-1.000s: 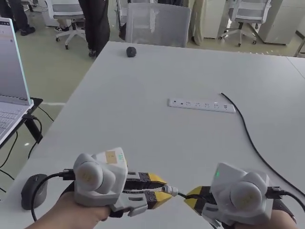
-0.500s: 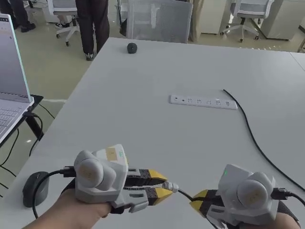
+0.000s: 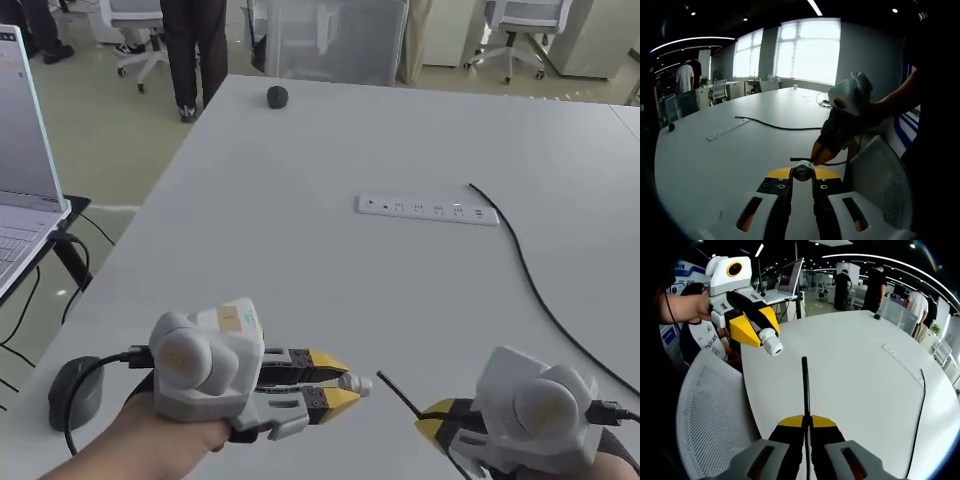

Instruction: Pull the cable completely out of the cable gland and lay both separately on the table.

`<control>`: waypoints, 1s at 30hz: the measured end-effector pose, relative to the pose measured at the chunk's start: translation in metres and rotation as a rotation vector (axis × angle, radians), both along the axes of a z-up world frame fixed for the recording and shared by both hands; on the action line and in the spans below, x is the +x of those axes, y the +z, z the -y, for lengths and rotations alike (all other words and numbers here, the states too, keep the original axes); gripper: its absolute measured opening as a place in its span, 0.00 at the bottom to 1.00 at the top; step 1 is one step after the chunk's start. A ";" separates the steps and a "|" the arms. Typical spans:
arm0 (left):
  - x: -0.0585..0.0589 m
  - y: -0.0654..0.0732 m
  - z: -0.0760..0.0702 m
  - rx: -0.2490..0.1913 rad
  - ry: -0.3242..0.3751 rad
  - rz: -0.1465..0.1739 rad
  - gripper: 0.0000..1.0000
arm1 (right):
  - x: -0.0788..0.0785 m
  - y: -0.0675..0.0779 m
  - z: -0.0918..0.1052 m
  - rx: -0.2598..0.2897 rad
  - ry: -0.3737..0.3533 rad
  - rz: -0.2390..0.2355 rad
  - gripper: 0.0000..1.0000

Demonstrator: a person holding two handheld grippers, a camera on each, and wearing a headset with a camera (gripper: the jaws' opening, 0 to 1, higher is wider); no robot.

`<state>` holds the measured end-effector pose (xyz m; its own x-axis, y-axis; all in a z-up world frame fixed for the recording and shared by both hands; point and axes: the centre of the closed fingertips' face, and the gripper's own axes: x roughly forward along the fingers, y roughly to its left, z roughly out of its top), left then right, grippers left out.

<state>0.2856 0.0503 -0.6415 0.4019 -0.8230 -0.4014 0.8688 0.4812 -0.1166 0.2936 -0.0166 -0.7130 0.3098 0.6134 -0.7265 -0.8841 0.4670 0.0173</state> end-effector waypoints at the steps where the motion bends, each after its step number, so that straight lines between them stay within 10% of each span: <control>1: 0.000 0.000 0.000 0.000 -0.003 0.006 0.15 | 0.002 0.001 0.000 0.000 0.000 0.007 0.00; 11: 0.005 0.004 -0.011 0.002 0.001 0.061 0.15 | 0.033 0.026 -0.008 -0.008 -0.008 0.067 0.00; 30: 0.001 -0.036 -0.060 0.054 0.058 -0.015 0.15 | 0.089 0.031 -0.056 -0.035 0.033 0.102 0.00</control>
